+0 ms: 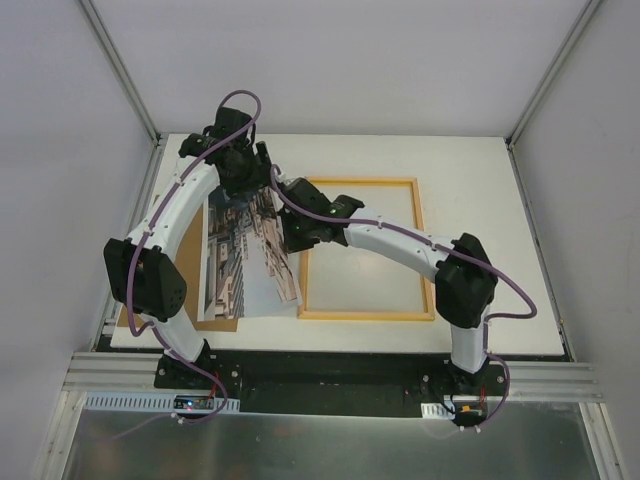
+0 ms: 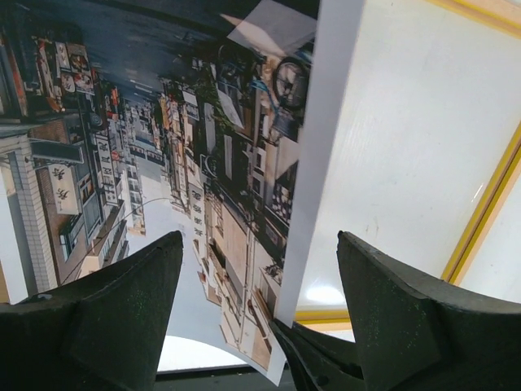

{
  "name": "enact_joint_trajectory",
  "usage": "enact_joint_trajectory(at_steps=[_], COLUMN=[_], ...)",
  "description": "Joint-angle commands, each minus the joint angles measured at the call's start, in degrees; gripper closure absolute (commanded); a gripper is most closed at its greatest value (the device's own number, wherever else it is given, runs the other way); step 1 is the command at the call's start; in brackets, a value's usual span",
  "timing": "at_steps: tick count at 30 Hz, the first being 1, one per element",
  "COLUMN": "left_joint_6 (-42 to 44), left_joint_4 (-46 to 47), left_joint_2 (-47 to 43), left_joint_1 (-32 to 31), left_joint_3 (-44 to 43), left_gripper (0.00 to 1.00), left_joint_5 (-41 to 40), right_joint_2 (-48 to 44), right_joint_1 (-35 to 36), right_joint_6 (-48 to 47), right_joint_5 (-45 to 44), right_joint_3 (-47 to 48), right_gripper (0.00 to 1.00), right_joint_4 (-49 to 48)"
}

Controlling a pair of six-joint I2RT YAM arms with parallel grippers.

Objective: Put the photo into the frame

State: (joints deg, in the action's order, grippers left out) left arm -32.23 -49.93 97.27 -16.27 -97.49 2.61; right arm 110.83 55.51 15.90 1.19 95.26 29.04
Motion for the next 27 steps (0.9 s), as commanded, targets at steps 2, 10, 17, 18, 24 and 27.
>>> enact_joint_trajectory(at_steps=[2, 10, 17, 18, 24, 27], left_joint_6=[-1.5, -2.2, -3.4, -3.3, -4.2, -4.7], left_joint_4=[-0.8, -1.5, 0.1, 0.7, 4.2, 6.4], left_joint_2=[-1.2, -5.6, -8.2, -8.3, -8.9, -8.8], left_joint_1=[-0.2, 4.8, 5.1, 5.1, 5.1, 5.1], left_joint_3=[-3.2, -9.4, -7.4, -6.8, -1.3, 2.2], left_gripper=[0.24, 0.22, 0.21, 0.21, 0.21, 0.22], left_joint_5=[0.0, 4.3, 7.0, 7.5, 11.9, 13.7], right_joint_2=[-5.5, -12.3, -20.6, -21.8, -26.7, -28.2], right_joint_1=[-0.7, -5.1, -9.8, -10.9, -16.7, -19.3], right_joint_6=[-1.8, -2.5, -4.7, -5.3, -9.6, -11.9], right_joint_5=[-3.0, -0.4, -0.2, -0.2, -4.2, -5.5], right_joint_3=[2.6, 2.2, 2.8, 3.4, 8.8, 11.7], right_gripper=[0.99, 0.99, 0.99, 0.99, 0.99, 0.99], right_joint_4=[2.7, 9.4, 20.1, 21.8, 36.2, 42.8])
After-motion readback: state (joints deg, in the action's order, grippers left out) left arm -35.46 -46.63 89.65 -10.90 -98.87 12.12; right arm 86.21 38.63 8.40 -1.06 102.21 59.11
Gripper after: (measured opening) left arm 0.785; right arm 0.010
